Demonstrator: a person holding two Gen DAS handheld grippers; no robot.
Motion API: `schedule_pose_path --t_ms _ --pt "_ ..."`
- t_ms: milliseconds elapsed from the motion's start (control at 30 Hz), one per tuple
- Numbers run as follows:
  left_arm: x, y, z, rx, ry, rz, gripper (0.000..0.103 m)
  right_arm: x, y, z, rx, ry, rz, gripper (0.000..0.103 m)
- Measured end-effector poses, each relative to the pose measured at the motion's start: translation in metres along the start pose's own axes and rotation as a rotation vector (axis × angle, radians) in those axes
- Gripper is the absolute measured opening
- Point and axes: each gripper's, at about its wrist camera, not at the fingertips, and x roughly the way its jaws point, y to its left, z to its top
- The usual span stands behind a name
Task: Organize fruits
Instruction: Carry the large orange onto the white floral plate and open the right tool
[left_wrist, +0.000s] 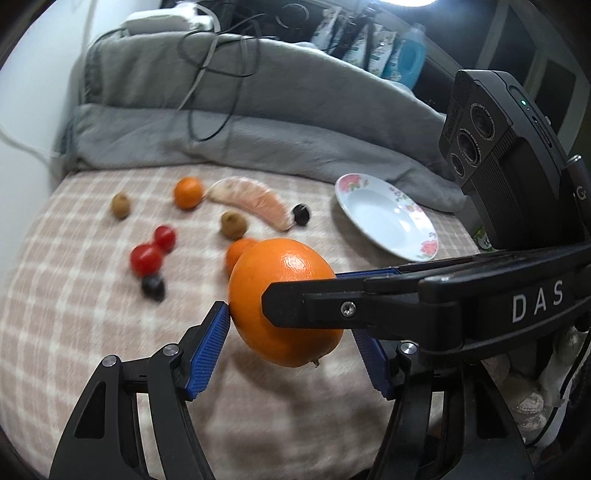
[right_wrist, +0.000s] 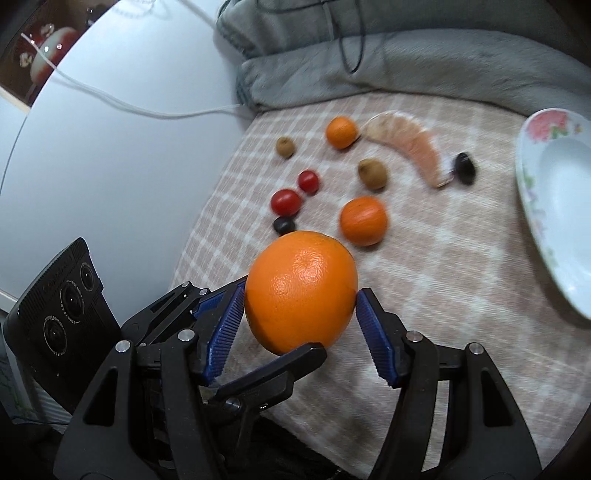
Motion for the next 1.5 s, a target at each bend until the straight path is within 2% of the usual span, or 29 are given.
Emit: schedule_pose_path --t_ms 367,567,767,967,1233,1500 --pt "0.031 -0.049 0.038 0.097 -0.022 -0.032 0.066 -0.045 -0.047 0.006 0.055 -0.064 -0.061 0.066" --pt "0.053 -0.074 0.058 0.151 -0.029 -0.055 0.066 -0.067 -0.085 0.013 0.132 -0.110 -0.050 0.066" --pt "0.080 -0.099 0.066 0.211 0.004 -0.071 0.066 -0.085 -0.114 0.019 0.178 -0.150 -0.082 0.066" --pt "0.097 -0.109 0.068 0.218 0.040 -0.102 0.066 -0.097 -0.143 0.018 0.228 -0.166 -0.095 0.066" --pt "0.101 -0.114 0.068 0.236 0.056 -0.116 0.065 -0.109 -0.157 0.022 0.256 -0.211 -0.111 0.064" --pt "0.084 -0.109 0.070 0.231 0.024 -0.103 0.065 -0.125 -0.148 0.022 0.217 -0.283 -0.213 0.065"
